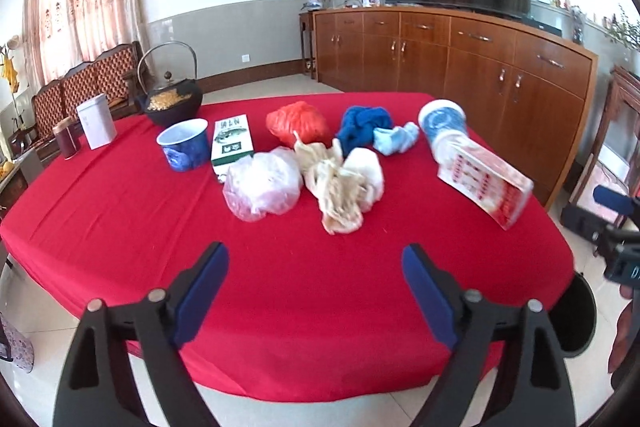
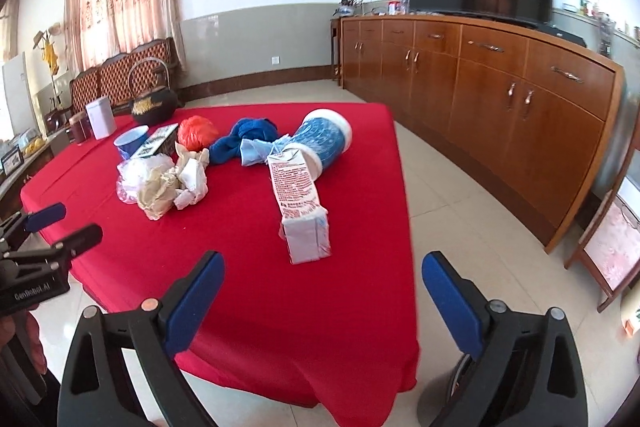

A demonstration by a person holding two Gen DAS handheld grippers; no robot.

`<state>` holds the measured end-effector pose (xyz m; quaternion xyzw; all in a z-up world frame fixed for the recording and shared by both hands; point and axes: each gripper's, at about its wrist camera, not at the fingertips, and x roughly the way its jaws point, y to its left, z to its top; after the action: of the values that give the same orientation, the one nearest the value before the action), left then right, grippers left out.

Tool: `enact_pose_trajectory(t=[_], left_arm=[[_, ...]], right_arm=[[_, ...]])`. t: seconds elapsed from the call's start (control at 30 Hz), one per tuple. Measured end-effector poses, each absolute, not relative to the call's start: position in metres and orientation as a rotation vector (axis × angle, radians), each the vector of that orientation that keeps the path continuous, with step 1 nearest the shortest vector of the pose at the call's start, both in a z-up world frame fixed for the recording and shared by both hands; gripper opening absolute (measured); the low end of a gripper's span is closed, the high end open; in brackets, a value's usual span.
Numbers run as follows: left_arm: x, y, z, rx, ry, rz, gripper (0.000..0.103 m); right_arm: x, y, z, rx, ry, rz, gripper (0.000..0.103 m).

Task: Collect trash
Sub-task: 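Grasp the white milk carton with the right gripper while the left grasps the beige cloth, then carry the milk carton and beige cloth with both grippers over the black bucket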

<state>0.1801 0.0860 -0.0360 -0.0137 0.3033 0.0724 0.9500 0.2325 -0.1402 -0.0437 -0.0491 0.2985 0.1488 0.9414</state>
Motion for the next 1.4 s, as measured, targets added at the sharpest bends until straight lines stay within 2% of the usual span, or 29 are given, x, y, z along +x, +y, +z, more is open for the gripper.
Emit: enact_pose_trajectory(t=[0.17, 0.43, 0.57, 0.73, 0.8, 0.9, 1.03, 1.07, 1.2, 1.4], left_arm=[[0.208, 0.089, -0.046, -0.061, 0.626, 0.117, 0.078], [0.247, 0.085, -0.058, -0.091, 0.647, 0.085, 0.072], [0.257, 0.088, -0.063, -0.114, 0.659, 0.075, 0.062], [0.261, 0.096, -0.067, -0.154, 0.668, 0.065, 0.046], [0.261, 0.097, -0.068, -0.157, 0.668, 0.062, 0.031], [0.261, 0.098, -0.066, -0.162, 0.657, 0.060, 0.023], [0.257, 0.098, -0.062, -0.160, 0.640, 0.065, 0.023], [0.255, 0.097, -0.060, -0.157, 0.632, 0.066, 0.019], [0.249, 0.098, -0.055, -0.151, 0.607, 0.068, 0.015], [0.239, 0.098, -0.042, -0.137, 0.556, 0.077, 0.014]], right_arm=[[0.266, -0.129, -0.060, -0.112, 0.645, 0.307, 0.092], [0.302, -0.121, -0.079, -0.108, 0.676, 0.318, 0.083], [0.311, -0.116, -0.084, -0.108, 0.688, 0.330, 0.077], [0.321, -0.113, -0.092, -0.096, 0.716, 0.355, 0.054], [0.322, -0.112, -0.093, -0.090, 0.727, 0.368, 0.040], [0.321, -0.110, -0.094, -0.097, 0.731, 0.379, 0.037], [0.316, -0.105, -0.094, -0.119, 0.726, 0.387, 0.037], [0.316, -0.104, -0.094, -0.117, 0.727, 0.391, 0.037], [0.311, -0.105, -0.093, -0.116, 0.717, 0.391, 0.036], [0.304, -0.108, -0.082, -0.110, 0.688, 0.381, 0.036]])
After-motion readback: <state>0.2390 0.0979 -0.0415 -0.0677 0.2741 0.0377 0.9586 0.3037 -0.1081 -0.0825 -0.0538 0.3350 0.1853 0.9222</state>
